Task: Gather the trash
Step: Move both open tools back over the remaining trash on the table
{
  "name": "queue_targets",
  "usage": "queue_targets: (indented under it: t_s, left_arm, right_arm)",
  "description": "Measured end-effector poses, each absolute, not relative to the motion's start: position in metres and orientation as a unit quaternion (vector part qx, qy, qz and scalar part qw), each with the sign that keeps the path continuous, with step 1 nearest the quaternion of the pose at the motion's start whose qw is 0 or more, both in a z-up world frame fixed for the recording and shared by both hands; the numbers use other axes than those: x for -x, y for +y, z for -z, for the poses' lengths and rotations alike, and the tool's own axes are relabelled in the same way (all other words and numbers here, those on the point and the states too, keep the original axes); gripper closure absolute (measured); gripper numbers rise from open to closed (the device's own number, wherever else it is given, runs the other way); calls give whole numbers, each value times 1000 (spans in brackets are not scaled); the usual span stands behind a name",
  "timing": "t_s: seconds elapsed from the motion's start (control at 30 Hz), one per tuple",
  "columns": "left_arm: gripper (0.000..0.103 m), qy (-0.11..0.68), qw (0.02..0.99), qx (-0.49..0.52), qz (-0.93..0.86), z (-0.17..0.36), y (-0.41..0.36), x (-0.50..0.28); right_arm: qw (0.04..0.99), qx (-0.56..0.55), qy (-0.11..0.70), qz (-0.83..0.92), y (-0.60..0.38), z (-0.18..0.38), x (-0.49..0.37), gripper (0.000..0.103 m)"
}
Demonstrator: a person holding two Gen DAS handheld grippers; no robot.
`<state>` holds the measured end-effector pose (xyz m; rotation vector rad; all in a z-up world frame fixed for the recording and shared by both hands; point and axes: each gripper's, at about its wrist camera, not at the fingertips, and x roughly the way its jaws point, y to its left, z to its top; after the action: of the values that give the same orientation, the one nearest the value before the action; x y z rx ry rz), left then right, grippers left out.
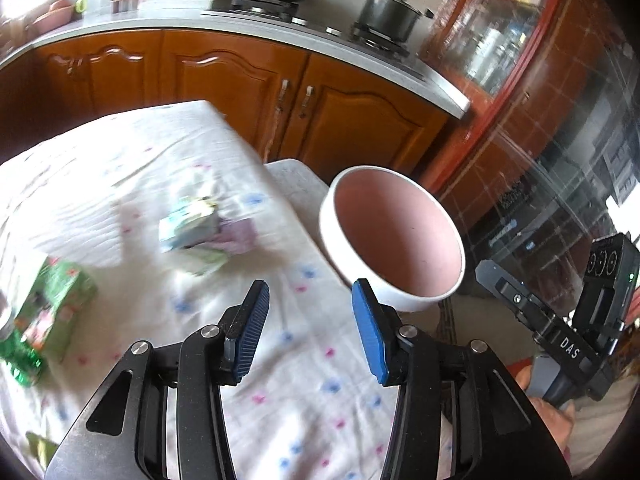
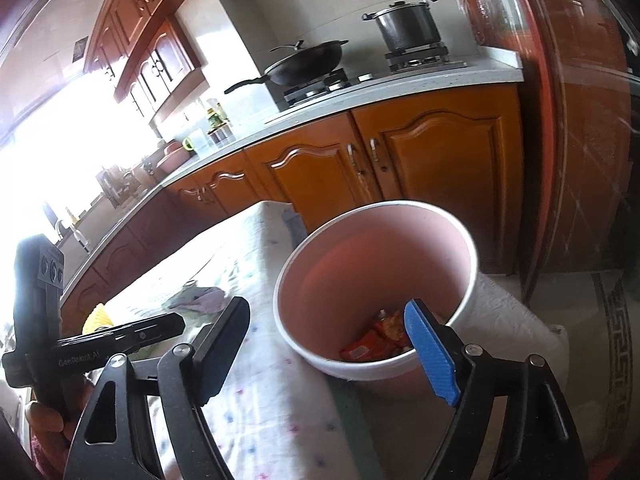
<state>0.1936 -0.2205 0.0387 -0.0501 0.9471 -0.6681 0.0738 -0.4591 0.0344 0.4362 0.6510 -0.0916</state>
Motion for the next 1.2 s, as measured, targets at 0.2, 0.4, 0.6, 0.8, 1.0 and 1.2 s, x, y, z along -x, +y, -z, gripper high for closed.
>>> queue_targets:
  t_s: [0.2,0.4,0.6,0.8,1.0,1.2]
  left_arm:
    - [60,444,844,50,296,-40,-181,-188]
    - [60,440,851,77,275,-41,-146,-184]
    - [60,426,861,104,256,-50,-112,-186]
    - [42,403,877,126,228,-61,-77,-193]
    - [37,394,887,141,197,-66,-47,-214]
    - [37,420,880,143,171,-56,-34,-250]
  right_arm:
    - [923,-209,324,22,-433,-32,-76,21]
    - [922,-202,330,-2,-410,-32,-84,21]
    - [921,-195,335,-30,-388,-30,-94,19]
    - [922,-186,336,-52,-365,-30,-105,8]
    - [922,-172,339,-69,-346,-30,-121,8]
    - [923,-155,341,-84,-328,-32,-140,8]
